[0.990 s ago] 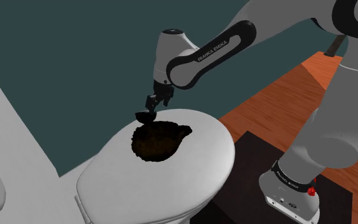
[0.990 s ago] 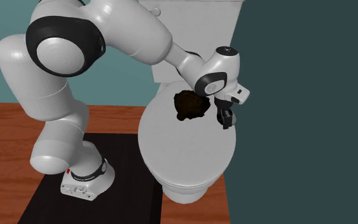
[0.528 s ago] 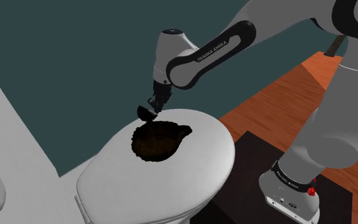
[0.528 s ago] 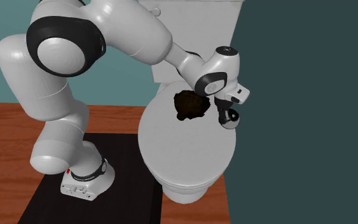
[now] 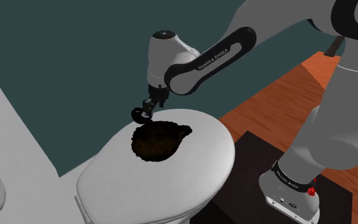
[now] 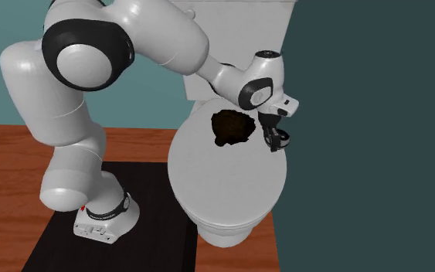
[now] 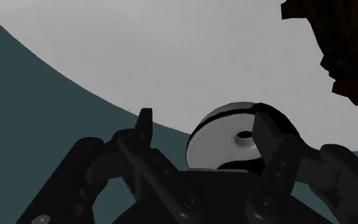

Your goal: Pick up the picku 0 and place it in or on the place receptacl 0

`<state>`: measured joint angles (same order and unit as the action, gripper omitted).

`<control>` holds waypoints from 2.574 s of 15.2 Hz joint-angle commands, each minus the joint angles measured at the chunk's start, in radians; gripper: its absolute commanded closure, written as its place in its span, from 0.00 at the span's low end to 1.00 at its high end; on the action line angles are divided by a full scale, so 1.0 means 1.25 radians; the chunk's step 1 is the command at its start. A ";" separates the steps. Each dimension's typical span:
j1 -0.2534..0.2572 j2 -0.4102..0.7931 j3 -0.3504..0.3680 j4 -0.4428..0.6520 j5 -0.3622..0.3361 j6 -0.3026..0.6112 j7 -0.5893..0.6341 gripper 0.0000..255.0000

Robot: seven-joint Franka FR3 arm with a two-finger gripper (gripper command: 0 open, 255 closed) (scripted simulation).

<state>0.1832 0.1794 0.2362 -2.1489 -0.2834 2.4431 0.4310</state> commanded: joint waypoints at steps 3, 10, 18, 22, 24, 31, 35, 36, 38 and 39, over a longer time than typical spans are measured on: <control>0.196 0.074 -0.032 0.084 -0.487 -0.155 0.309 0.00; 0.372 0.236 -0.065 0.176 -0.809 -0.380 0.449 0.00; 0.355 0.258 -0.081 0.184 -0.833 -0.353 0.455 0.00; 0.355 0.258 -0.081 0.184 -0.833 -0.353 0.455 0.00; 0.355 0.258 -0.081 0.184 -0.833 -0.353 0.455 1.00; 0.354 0.259 -0.081 0.184 -0.834 -0.352 0.456 1.00; 0.352 0.234 -0.077 0.179 -0.822 -0.359 0.435 1.00; 0.352 0.226 -0.076 0.178 -0.818 -0.361 0.428 1.00; 0.350 0.211 -0.074 0.177 -0.810 -0.365 0.414 1.00; 0.350 0.203 -0.073 0.176 -0.807 -0.367 0.406 1.00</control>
<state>0.6216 0.4456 0.1436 -1.9265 -1.2969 1.9876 0.9490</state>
